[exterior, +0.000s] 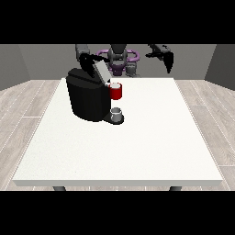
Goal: Insert the coffee pod into the coffee machine and close the lid
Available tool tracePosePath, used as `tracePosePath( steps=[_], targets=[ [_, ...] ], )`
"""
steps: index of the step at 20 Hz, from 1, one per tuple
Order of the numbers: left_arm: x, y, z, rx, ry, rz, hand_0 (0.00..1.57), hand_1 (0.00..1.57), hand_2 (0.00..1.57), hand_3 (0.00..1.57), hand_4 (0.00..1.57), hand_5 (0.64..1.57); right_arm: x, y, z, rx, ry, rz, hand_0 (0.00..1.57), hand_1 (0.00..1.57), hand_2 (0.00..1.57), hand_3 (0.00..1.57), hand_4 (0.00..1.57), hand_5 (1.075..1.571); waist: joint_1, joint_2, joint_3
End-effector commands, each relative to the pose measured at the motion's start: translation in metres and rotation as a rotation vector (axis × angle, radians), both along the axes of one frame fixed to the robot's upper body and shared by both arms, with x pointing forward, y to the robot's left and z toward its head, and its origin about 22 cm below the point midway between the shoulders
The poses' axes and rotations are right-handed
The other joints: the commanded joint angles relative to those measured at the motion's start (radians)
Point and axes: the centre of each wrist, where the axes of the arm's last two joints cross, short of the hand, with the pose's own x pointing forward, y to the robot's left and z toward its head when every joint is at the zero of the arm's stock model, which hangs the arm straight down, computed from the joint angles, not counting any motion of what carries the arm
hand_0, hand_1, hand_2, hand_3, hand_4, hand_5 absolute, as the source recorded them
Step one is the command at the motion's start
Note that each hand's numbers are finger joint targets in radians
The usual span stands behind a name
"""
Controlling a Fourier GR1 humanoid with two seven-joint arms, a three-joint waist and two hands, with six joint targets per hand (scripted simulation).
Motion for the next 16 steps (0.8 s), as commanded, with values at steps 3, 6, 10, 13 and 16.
tracePosePath(
  steps=[3,6,10,13,16],
  targets=[
    [0.012,-0.002,0.031,0.025,-0.038,-0.007,0.00,0.00,0.00,0.00,0.00,1.571,0.011,0.002,0.000,-0.011,-0.025,0.006,0.00,0.00,0.00,0.00,0.00,1.571,0.017,0.044,0.0020],
    [0.002,-0.003,0.005,0.038,-0.015,0.025,0.00,0.00,0.00,0.00,0.00,1.571,0.013,0.010,0.007,-0.016,-0.007,0.053,0.00,0.00,0.00,0.00,0.00,1.571,0.000,0.036,0.0018],
    [-0.004,0.005,-0.011,0.031,-0.027,0.036,0.00,0.00,0.00,0.00,0.00,1.571,0.016,0.015,0.014,-0.020,-0.047,0.054,0.00,0.00,0.00,0.00,0.00,1.571,-0.004,0.047,0.0017],
    [0.008,0.001,0.010,0.011,0.005,0.017,0.00,0.00,0.00,0.00,0.00,1.571,0.012,0.029,0.000,-0.061,-0.027,0.072,0.00,0.00,0.00,0.00,0.18,1.571,0.001,0.028,0.0019],
    [0.001,0.008,-0.017,0.027,0.004,0.068,0.00,0.00,0.00,0.00,0.13,1.571,0.013,0.067,0.022,-0.069,-0.048,0.116,0.00,0.00,0.00,0.00,0.21,1.571,-0.018,0.028,0.0013]
  ],
)
